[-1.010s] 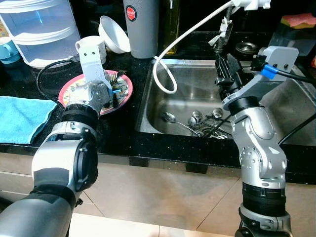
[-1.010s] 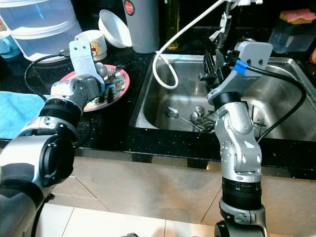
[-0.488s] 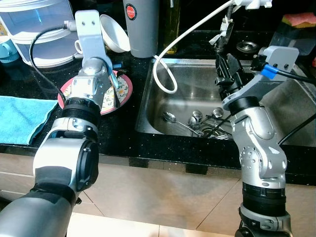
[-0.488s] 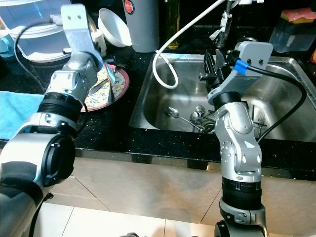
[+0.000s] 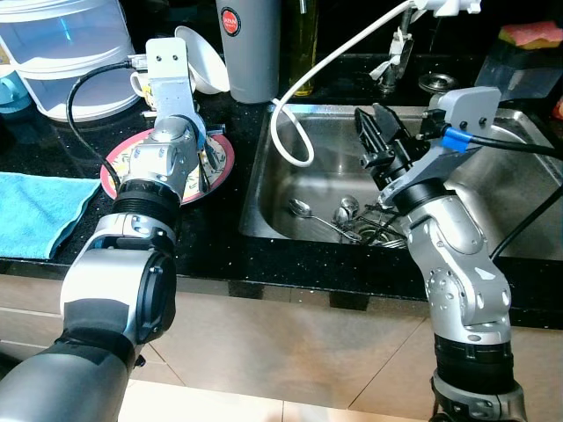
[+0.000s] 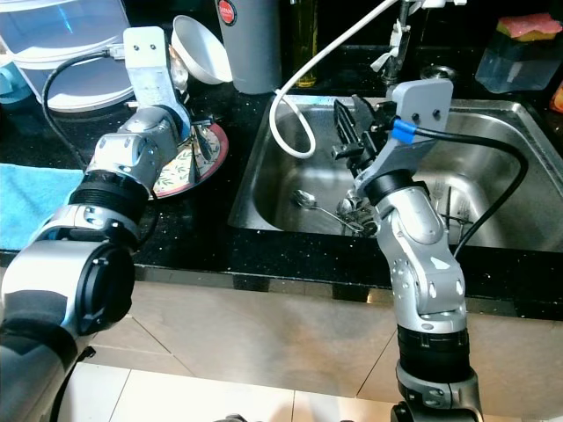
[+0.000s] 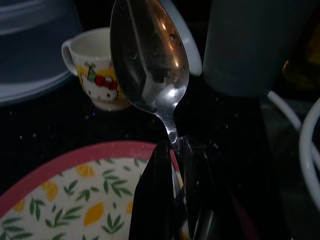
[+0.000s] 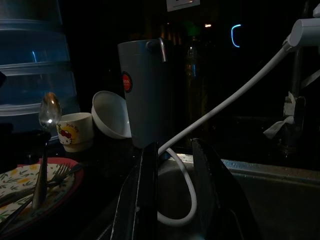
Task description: Kitchen organization
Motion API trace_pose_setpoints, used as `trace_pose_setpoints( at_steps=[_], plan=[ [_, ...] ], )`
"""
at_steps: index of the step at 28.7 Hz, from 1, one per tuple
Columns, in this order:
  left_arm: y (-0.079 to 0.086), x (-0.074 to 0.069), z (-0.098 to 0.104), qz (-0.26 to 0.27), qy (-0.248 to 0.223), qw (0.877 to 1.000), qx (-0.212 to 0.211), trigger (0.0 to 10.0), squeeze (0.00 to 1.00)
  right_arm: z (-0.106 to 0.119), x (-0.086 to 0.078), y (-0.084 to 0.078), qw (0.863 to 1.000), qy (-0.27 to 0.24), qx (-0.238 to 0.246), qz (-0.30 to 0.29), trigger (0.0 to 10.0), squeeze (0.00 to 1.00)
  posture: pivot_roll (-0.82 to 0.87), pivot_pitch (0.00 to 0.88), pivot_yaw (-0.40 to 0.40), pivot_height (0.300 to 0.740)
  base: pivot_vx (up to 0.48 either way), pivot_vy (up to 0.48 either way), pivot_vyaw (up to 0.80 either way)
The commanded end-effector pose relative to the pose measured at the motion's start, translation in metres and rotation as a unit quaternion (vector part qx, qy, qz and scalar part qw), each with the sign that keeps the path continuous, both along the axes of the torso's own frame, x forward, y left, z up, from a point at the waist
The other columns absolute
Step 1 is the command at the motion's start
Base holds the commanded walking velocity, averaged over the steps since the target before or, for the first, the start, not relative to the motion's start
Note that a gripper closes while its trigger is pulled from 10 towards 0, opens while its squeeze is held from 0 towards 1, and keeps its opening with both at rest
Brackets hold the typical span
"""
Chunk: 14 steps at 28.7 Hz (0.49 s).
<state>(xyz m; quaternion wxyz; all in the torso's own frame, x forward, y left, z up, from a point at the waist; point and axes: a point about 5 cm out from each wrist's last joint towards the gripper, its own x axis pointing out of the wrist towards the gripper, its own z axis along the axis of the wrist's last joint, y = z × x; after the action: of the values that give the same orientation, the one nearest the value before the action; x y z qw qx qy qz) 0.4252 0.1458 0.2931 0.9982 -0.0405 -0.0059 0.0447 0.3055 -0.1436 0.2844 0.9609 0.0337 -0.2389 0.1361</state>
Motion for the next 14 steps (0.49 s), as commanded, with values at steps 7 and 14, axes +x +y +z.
trace_pose_setpoints(
  at_steps=[7,14],
  plan=[
    [-0.011,-0.006,0.038,-0.06,-0.113,0.99,-0.054,10.0,0.0,0.002,0.0,0.0,1.0,-0.001,0.003,0.001,10.0,0.0,0.03,0.079,0.076,0.74,0.0,0.0,0.0],
    [-0.033,-0.006,0.042,-0.12,-0.124,0.984,-0.042,10.0,0.0,0.004,0.001,-0.001,1.0,-0.005,0.004,-0.004,10.0,0.0,0.03,0.067,0.077,0.74,0.0,0.0,0.0]
  ],
)
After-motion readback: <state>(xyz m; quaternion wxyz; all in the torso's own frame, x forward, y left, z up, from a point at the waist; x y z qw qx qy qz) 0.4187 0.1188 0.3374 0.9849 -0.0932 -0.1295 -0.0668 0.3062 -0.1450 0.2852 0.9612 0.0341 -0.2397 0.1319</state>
